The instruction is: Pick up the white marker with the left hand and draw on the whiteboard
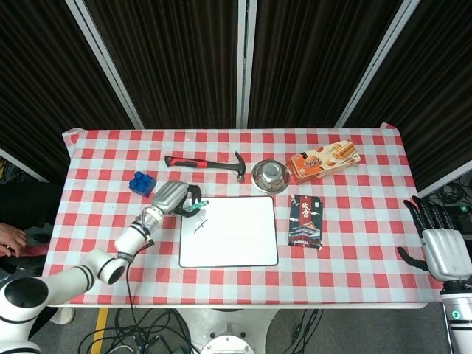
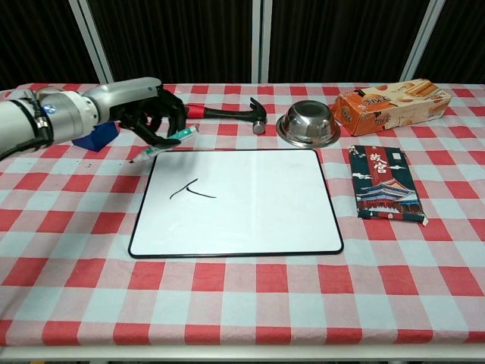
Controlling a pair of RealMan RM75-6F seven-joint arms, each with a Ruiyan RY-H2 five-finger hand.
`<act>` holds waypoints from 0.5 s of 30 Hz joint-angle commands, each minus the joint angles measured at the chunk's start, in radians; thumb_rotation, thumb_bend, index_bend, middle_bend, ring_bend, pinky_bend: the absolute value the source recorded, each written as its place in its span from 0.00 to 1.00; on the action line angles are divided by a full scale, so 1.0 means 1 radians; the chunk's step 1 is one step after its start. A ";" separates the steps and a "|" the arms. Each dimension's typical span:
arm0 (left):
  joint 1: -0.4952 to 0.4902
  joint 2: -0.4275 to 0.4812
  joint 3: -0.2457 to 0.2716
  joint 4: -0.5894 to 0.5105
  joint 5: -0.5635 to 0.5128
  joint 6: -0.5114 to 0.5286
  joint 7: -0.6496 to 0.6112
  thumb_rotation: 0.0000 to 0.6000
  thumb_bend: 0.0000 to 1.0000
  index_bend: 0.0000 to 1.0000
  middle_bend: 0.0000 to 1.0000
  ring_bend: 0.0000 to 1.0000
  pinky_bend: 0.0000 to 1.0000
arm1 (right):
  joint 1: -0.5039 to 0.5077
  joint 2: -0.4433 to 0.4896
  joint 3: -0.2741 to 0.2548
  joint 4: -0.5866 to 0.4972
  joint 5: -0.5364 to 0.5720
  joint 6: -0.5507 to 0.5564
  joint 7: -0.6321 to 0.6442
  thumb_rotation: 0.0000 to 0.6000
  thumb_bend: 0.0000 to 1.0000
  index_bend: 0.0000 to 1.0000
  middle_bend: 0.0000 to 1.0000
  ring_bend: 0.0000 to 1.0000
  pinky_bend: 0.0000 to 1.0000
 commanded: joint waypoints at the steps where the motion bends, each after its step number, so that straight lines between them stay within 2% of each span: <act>1: 0.077 0.154 0.030 -0.151 -0.178 -0.016 0.397 1.00 0.46 0.55 0.57 0.70 0.93 | 0.005 -0.005 0.000 0.002 -0.006 -0.004 0.001 1.00 0.15 0.00 0.01 0.00 0.00; 6: 0.083 0.174 0.022 -0.224 -0.396 0.003 0.689 1.00 0.46 0.50 0.55 0.70 0.93 | 0.008 -0.013 -0.002 0.004 -0.019 0.000 0.006 1.00 0.15 0.00 0.01 0.00 0.00; 7: 0.080 0.172 0.022 -0.232 -0.430 0.008 0.731 1.00 0.46 0.47 0.54 0.70 0.92 | 0.007 -0.014 -0.003 0.005 -0.021 0.003 0.007 1.00 0.15 0.00 0.01 0.00 0.00; 9: 0.071 0.173 0.022 -0.263 -0.506 0.013 0.812 1.00 0.46 0.36 0.49 0.68 0.88 | 0.000 -0.015 -0.006 0.007 -0.025 0.013 0.011 1.00 0.15 0.00 0.01 0.00 0.00; 11: 0.065 0.186 0.019 -0.313 -0.572 0.027 0.869 1.00 0.45 0.23 0.38 0.59 0.79 | -0.010 -0.014 -0.010 0.009 -0.028 0.027 0.018 1.00 0.15 0.00 0.01 0.00 0.00; 12: 0.064 0.196 0.016 -0.340 -0.596 0.036 0.884 1.00 0.43 0.18 0.31 0.51 0.73 | -0.015 -0.014 -0.012 0.010 -0.028 0.033 0.020 1.00 0.15 0.00 0.01 0.00 0.00; 13: 0.067 0.209 0.010 -0.373 -0.614 0.048 0.890 1.00 0.40 0.15 0.24 0.42 0.64 | -0.019 -0.012 -0.013 0.011 -0.029 0.039 0.023 1.00 0.15 0.00 0.01 0.00 0.00; 15: 0.092 0.261 -0.009 -0.473 -0.614 0.090 0.857 1.00 0.36 0.13 0.17 0.31 0.48 | -0.031 -0.009 -0.017 0.015 -0.032 0.055 0.030 1.00 0.15 0.00 0.01 0.00 0.00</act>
